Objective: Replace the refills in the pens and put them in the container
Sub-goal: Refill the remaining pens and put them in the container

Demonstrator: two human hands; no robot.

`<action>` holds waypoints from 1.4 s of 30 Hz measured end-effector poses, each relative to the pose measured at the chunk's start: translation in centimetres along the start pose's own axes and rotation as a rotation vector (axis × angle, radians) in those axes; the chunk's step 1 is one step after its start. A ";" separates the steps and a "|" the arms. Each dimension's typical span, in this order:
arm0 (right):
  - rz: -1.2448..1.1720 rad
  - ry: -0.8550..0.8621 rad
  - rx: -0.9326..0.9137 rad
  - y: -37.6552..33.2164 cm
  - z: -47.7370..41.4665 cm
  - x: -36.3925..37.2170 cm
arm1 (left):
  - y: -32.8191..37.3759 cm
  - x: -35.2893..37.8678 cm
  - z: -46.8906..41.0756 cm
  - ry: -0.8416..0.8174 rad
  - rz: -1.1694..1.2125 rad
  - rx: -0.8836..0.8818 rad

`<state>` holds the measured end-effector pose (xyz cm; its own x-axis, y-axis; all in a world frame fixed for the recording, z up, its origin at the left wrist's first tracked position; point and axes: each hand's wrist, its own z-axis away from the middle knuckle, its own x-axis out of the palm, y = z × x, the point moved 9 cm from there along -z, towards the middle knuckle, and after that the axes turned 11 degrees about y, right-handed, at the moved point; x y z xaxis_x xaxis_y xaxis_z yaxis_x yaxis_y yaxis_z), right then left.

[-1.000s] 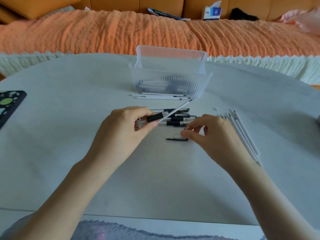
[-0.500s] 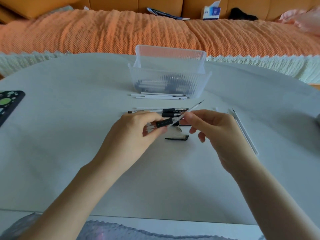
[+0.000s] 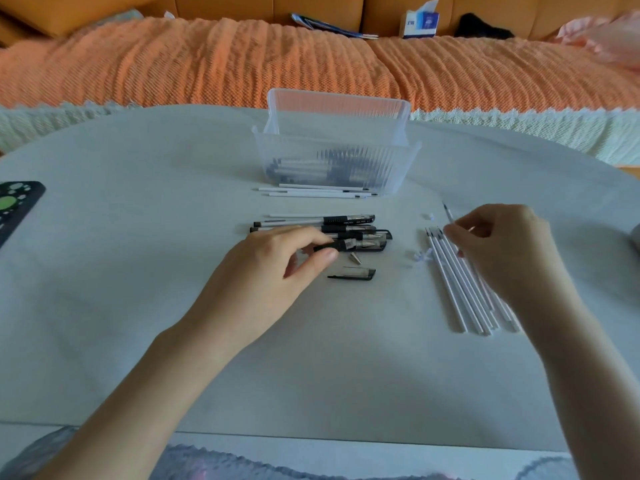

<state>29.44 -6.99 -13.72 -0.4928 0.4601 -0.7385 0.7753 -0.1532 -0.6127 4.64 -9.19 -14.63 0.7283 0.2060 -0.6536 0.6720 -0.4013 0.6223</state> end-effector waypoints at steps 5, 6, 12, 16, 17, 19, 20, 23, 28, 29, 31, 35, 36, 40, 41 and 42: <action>0.190 -0.027 -0.014 1.1 -0.1 0.7 | 0.0 -0.1 0.0 0.000 -0.034 0.001; 0.217 -0.043 -0.021 1.2 0.0 1.0 | 0.0 -0.1 0.0 -0.001 -0.038 -0.002; 0.242 0.002 -0.110 -0.4 0.3 0.3 | -0.5 -0.4 0.0 0.003 -0.052 -0.016; 0.069 0.037 -0.295 -4.1 0.4 1.3 | -0.4 -0.7 -0.2 0.020 -0.059 -0.017; 0.040 0.029 -0.350 -5.1 0.4 2.0 | -0.3 -0.8 -0.2 0.024 -0.061 -0.016; 0.029 -0.009 -0.446 -6.9 0.2 3.7 | -0.2 -0.8 -0.2 0.027 -0.062 -0.014; 0.039 -0.031 -0.476 -7.5 -0.1 4.6 | -0.2 -0.8 -0.2 0.025 -0.060 -0.012; 0.083 -0.082 -0.525 -8.9 -1.0 7.0 | -0.2 -0.8 -0.2 0.016 -0.058 -0.007; 0.202 -0.132 -0.594 -9.9 -1.6 9.7 | -0.4 -1.0 -0.2 0.021 -0.062 -0.018; 0.223 -0.137 -0.597 -9.8 -1.7 10.0 | -0.5 -1.0 -0.3 0.022 -0.063 -0.018; 0.262 -0.153 -0.601 -9.7 -2.0 10.6 | -0.5 -1.1 -0.4 0.021 -0.063 -0.019; 0.281 -0.155 -0.601 -9.8 -2.3 11.0 | -0.4 -1.2 -0.4 0.025 -0.064 -0.008; 0.275 -0.145 -0.604 -9.9 -2.3 11.0 | -0.4 -1.3 -0.4 0.027 -0.063 -0.008; 0.277 -0.099 -0.650 -10.3 -2.2 10.7 | -0.6 -1.3 -0.4 0.023 -0.059 -0.017; 0.285 -0.088 -0.665 -10.4 -2.1 10.6 | -0.6 -1.3 -0.4 0.020 -0.056 -0.021; 0.295 -0.076 -0.689 -10.5 -2.0 10.6 | -0.6 -1.2 -0.4 0.017 -0.053 -0.026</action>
<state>16.87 1.26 -14.52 -0.2333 0.4190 -0.8775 0.9386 0.3328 -0.0907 3.38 -8.87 -14.06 0.6934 0.2415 -0.6788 0.7130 -0.3662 0.5980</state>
